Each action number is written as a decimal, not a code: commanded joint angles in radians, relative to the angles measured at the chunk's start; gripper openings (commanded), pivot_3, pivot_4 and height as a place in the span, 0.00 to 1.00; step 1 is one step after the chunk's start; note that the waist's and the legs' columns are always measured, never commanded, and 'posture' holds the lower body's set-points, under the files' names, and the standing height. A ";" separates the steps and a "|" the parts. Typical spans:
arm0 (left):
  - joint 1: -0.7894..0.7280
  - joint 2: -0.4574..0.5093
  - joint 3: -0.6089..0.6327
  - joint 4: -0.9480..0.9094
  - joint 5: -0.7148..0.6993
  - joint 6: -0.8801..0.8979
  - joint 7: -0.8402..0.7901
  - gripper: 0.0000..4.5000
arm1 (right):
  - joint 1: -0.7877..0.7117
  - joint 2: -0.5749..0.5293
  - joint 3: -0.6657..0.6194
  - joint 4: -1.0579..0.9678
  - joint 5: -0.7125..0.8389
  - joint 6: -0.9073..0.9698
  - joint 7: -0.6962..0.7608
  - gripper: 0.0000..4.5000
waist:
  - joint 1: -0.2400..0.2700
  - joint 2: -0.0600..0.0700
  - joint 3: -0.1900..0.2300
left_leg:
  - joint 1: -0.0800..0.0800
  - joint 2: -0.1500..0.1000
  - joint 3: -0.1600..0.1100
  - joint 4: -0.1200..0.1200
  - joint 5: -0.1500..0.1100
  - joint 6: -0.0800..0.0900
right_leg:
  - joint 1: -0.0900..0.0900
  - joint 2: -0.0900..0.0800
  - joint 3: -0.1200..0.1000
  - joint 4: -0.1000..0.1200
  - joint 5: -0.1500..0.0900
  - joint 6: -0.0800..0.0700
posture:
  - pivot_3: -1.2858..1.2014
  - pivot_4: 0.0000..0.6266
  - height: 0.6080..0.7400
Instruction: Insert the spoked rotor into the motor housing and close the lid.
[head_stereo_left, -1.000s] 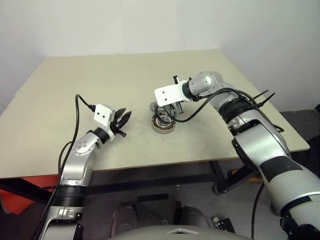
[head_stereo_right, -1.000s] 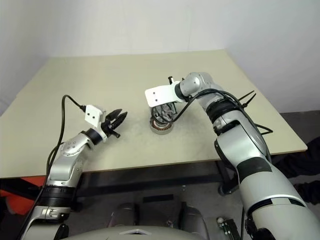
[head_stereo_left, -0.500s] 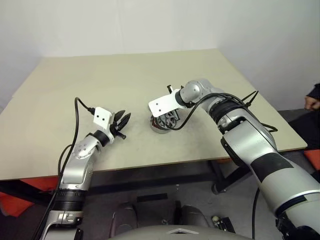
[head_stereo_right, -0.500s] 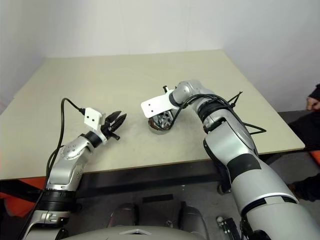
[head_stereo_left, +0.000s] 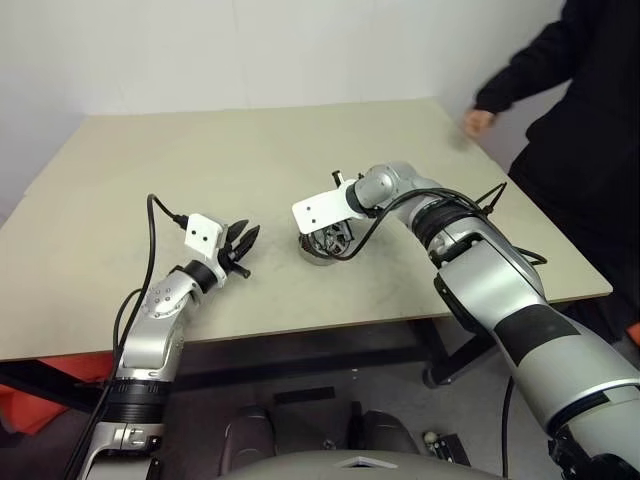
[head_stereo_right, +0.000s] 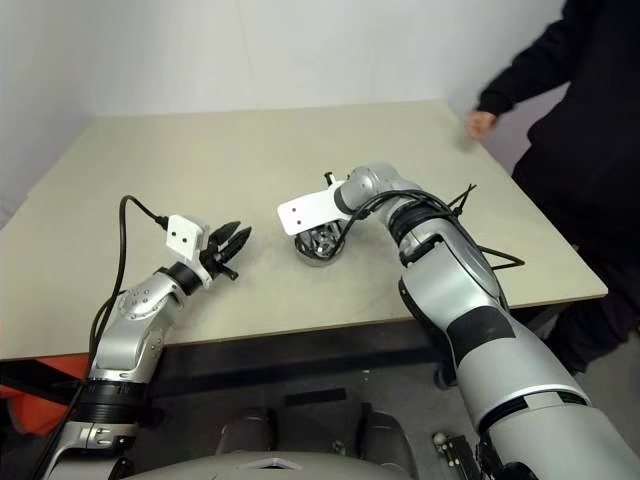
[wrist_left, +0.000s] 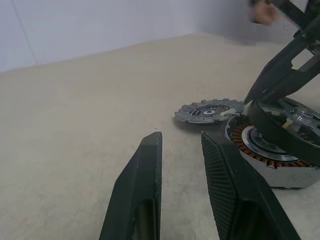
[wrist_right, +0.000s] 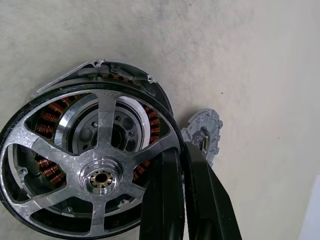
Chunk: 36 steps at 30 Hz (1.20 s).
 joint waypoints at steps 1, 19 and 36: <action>-0.002 0.008 0.009 -0.042 -0.001 -0.010 0.004 0.29 | -0.057 0.003 -0.029 -0.017 0.012 0.004 -0.034 0.23 | 0.000 0.000 0.000 | 0.000 0.000 0.000 0.000 0.000 0.000 | 0.000 0.000 0.000 0.000 0.000 0.000 | 0.52 0.00 1.00; -0.015 0.010 0.003 -0.024 -0.001 -0.013 -0.010 0.29 | -0.040 -0.041 -0.146 -0.095 0.110 -0.011 0.028 0.29 | 0.001 0.000 0.000 | -0.001 0.000 0.000 0.000 0.000 0.000 | 0.000 0.000 0.000 -0.001 0.000 0.000 | 0.52 0.00 1.00; -0.022 0.014 0.007 -0.022 -0.002 -0.010 -0.017 0.29 | 0.038 -0.074 -0.223 -0.186 0.182 0.066 0.015 0.29 | 0.003 0.000 0.000 | -0.001 0.000 0.000 0.000 0.000 0.000 | 0.000 0.000 0.000 -0.001 0.000 0.000 | 0.52 0.00 1.00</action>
